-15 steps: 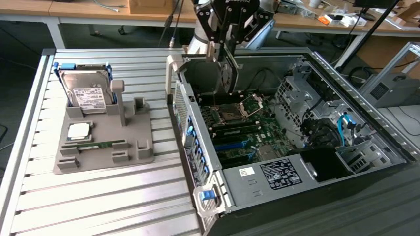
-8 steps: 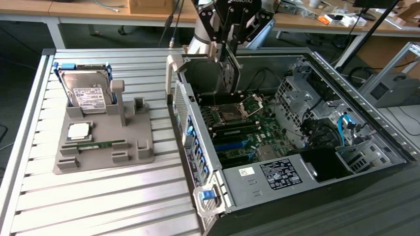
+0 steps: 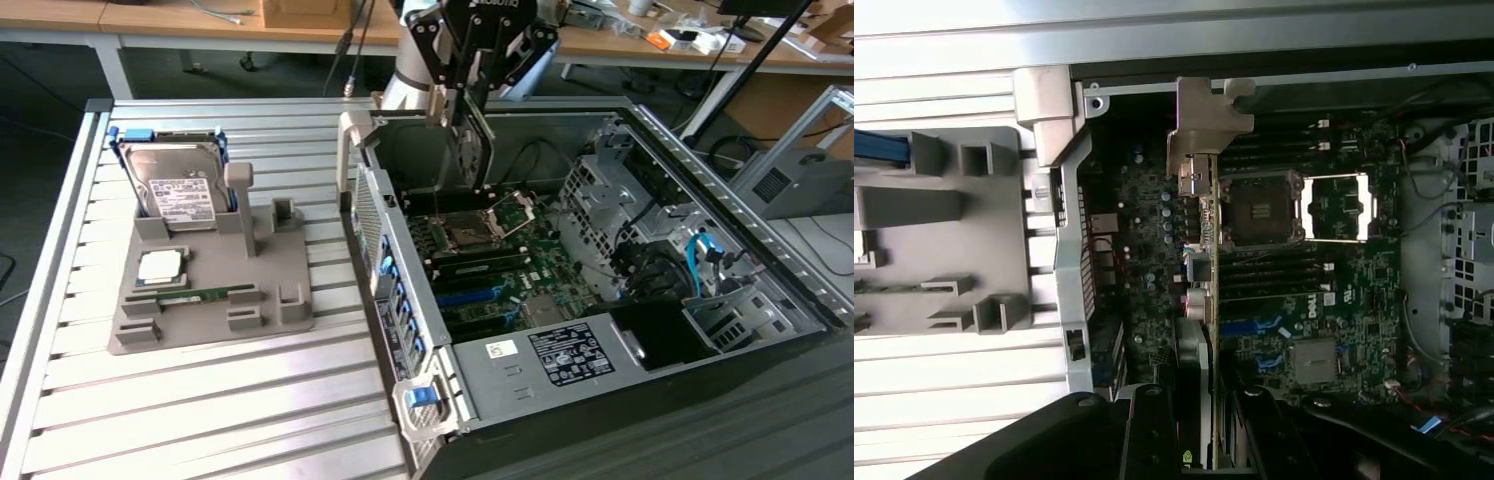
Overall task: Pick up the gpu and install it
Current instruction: 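Pick up the gpu and move the gpu toward the slot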
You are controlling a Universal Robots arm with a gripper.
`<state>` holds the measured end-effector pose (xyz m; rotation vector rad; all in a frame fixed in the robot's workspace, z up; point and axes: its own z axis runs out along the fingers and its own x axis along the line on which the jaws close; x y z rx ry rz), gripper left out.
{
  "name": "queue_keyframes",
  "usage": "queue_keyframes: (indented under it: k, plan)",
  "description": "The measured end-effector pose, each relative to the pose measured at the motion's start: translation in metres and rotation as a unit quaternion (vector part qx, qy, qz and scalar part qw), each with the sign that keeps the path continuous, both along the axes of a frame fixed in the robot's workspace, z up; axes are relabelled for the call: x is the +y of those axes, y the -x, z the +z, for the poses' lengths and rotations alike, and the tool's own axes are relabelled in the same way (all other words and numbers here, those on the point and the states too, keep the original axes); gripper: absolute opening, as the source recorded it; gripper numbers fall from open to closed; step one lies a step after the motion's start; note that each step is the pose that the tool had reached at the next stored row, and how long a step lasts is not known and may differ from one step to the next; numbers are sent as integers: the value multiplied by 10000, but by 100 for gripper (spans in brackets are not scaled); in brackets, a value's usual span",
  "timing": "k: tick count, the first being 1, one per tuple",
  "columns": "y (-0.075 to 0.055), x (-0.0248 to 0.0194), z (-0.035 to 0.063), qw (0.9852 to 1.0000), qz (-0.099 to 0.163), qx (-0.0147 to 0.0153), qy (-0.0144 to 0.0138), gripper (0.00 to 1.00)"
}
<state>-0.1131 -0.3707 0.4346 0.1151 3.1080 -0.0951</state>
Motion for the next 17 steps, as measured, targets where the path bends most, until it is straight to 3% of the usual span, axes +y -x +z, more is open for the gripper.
queue_keyframes:
  k: [17]
  plan:
    - [-90,0,-4,10000,0,0,0,27]
